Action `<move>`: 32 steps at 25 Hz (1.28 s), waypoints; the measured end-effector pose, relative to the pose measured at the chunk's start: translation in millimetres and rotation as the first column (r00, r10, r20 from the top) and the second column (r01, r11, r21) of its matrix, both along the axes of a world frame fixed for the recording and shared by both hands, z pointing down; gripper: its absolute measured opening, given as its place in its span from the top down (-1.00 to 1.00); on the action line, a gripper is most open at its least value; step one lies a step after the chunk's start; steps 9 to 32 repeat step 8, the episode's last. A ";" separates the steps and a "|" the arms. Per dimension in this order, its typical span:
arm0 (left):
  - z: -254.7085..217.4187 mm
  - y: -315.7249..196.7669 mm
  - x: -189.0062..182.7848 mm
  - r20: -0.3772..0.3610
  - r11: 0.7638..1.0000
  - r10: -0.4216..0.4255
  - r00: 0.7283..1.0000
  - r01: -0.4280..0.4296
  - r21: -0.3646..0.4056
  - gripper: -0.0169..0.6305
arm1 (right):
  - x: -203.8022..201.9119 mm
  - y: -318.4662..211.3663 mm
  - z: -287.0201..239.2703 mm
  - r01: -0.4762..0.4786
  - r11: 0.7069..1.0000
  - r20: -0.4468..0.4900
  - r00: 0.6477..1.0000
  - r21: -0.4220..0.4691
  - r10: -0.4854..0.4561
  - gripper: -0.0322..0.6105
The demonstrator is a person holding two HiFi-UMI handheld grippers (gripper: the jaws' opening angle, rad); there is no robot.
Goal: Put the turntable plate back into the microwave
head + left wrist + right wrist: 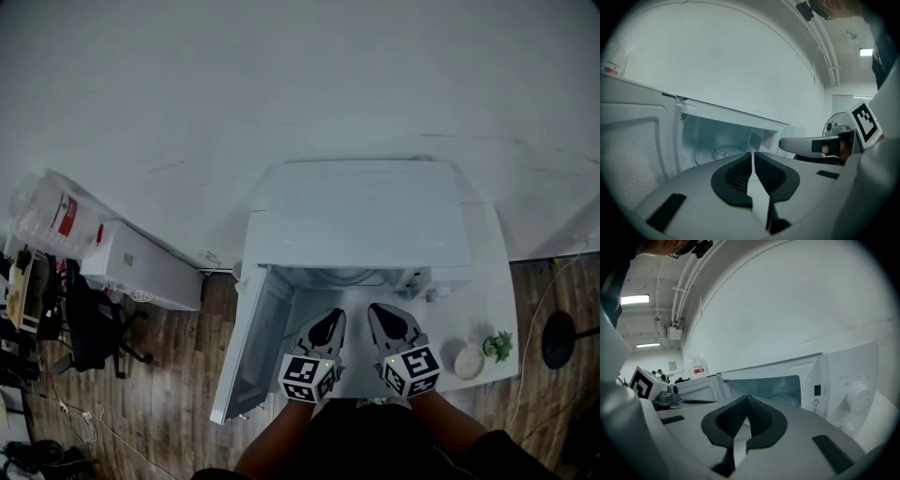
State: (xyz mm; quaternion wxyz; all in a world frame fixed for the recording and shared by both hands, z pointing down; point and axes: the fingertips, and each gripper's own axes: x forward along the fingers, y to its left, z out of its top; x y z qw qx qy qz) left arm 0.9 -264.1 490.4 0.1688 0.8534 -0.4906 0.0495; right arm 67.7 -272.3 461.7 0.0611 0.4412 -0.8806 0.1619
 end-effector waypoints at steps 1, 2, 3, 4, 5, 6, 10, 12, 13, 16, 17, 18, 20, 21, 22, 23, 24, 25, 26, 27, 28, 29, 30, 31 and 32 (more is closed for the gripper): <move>0.3 0.4 0.2 -0.006 1.000 -0.001 1.000 0.001 -0.010 0.83 | 2.2 -1.1 1.5 -0.011 1.000 0.003 1.000 -0.009 0.011 0.85; 1.0 0.5 0.4 -0.013 1.000 -0.002 1.000 0.002 -0.019 0.84 | 4.1 -2.2 2.8 -0.021 1.000 0.004 1.000 -0.014 0.021 0.85; 1.8 0.1 0.2 -0.019 1.000 -0.005 1.000 0.005 -0.021 0.83 | 5.4 -2.9 3.8 -0.027 1.000 0.003 1.000 -0.016 0.027 0.85; 2.5 -0.4 -0.1 -0.024 1.000 -0.009 1.000 0.008 -0.018 0.84 | 6.1 -3.1 4.4 -0.029 0.999 0.002 1.000 -0.017 0.029 0.85; 3.1 -0.7 -0.3 -0.026 1.000 -0.011 1.000 0.011 -0.015 0.84 | 6.3 -2.9 4.8 -0.030 0.999 0.000 1.000 -0.018 0.030 0.85; 3.5 -0.4 -0.4 -0.026 1.000 -0.012 1.000 0.012 -0.013 0.83 | 6.3 -2.4 5.2 -0.030 0.999 -0.002 1.000 -0.018 0.030 0.85; 4.0 0.6 -0.3 -0.024 1.000 -0.012 1.000 0.012 -0.011 0.83 | 6.3 -1.0 6.0 -0.029 0.999 -0.007 1.000 -0.018 0.029 0.85; 4.0 0.6 -0.3 -0.024 1.000 -0.012 1.000 0.012 -0.011 0.83 | 6.3 -1.0 6.0 -0.029 0.999 -0.007 1.000 -0.018 0.029 0.85; 4.0 0.6 -0.3 -0.024 1.000 -0.012 1.000 0.012 -0.011 0.83 | 6.3 -1.0 6.0 -0.029 0.999 -0.007 1.000 -0.018 0.029 0.85; 4.0 0.6 -0.3 -0.024 1.000 -0.012 1.000 0.012 -0.011 0.83 | 6.3 -1.0 6.0 -0.029 0.999 -0.007 1.000 -0.018 0.029 0.85; 4.0 0.6 -0.3 -0.024 1.000 -0.012 1.000 0.012 -0.011 0.83 | 6.3 -1.0 6.0 -0.029 0.999 -0.007 1.000 -0.018 0.029 0.85; 4.0 0.6 -0.3 -0.024 1.000 -0.012 1.000 0.012 -0.011 0.83 | 6.3 -1.0 6.0 -0.029 0.999 -0.007 1.000 -0.018 0.029 0.85; 4.0 0.6 -0.3 -0.024 1.000 -0.012 1.000 0.012 -0.011 0.83 | 6.3 -1.0 6.0 -0.029 0.999 -0.007 1.000 -0.018 0.029 0.85; 4.0 0.6 -0.3 -0.024 1.000 -0.012 1.000 0.012 -0.011 0.83 | 6.3 -1.0 6.0 -0.029 0.999 -0.007 1.000 -0.018 0.029 0.85; 4.0 0.6 -0.3 -0.024 1.000 -0.012 1.000 0.012 -0.011 0.83 | 6.3 -1.0 6.0 -0.029 0.999 -0.007 1.000 -0.018 0.029 0.85; 4.0 0.6 -0.3 -0.024 1.000 -0.012 1.000 0.012 -0.011 0.83 | 6.3 -1.0 6.0 -0.029 0.999 -0.007 1.000 -0.018 0.029 0.85; 4.0 0.6 -0.3 -0.024 1.000 -0.012 1.000 0.012 -0.011 0.83 | 6.3 -1.0 6.0 -0.029 0.999 -0.007 1.000 -0.018 0.029 0.85; 4.0 0.6 -0.3 -0.024 1.000 -0.012 1.000 0.012 -0.011 0.83 | 6.3 -1.0 6.0 -0.029 0.999 -0.007 1.000 -0.018 0.029 0.85; 4.0 0.6 -0.3 -0.024 1.000 -0.012 1.000 0.012 -0.011 0.83 | 6.3 -1.0 6.0 -0.029 0.999 -0.007 1.000 -0.018 0.029 0.85; 4.0 0.6 -0.3 -0.024 1.000 -0.012 1.000 0.012 -0.011 0.83 | 6.3 -1.0 6.0 -0.029 0.999 -0.007 1.000 -0.018 0.029 0.85; 4.0 0.6 -0.3 -0.024 1.000 -0.012 1.000 0.012 -0.011 0.83 | 6.3 -1.0 6.0 -0.029 0.999 -0.007 1.000 -0.018 0.029 0.85; 4.0 0.6 -0.3 -0.024 1.000 -0.012 1.000 0.012 -0.011 0.83 | 6.3 -1.0 6.0 -0.029 0.999 -0.007 1.000 -0.018 0.029 0.85; 4.0 0.6 -0.3 -0.024 1.000 -0.012 1.000 0.012 -0.011 0.83 | 6.3 -1.0 6.0 -0.029 0.999 -0.007 1.000 -0.018 0.029 0.85; 4.0 0.6 -0.3 -0.024 1.000 -0.012 1.000 0.012 -0.011 0.83 | 6.3 -1.0 6.0 -0.029 0.999 -0.007 1.000 -0.018 0.029 0.85; 4.0 0.6 -0.3 -0.024 1.000 -0.012 1.000 0.012 -0.011 0.83 | 6.3 -1.0 6.0 -0.029 0.999 -0.007 1.000 -0.018 0.029 0.85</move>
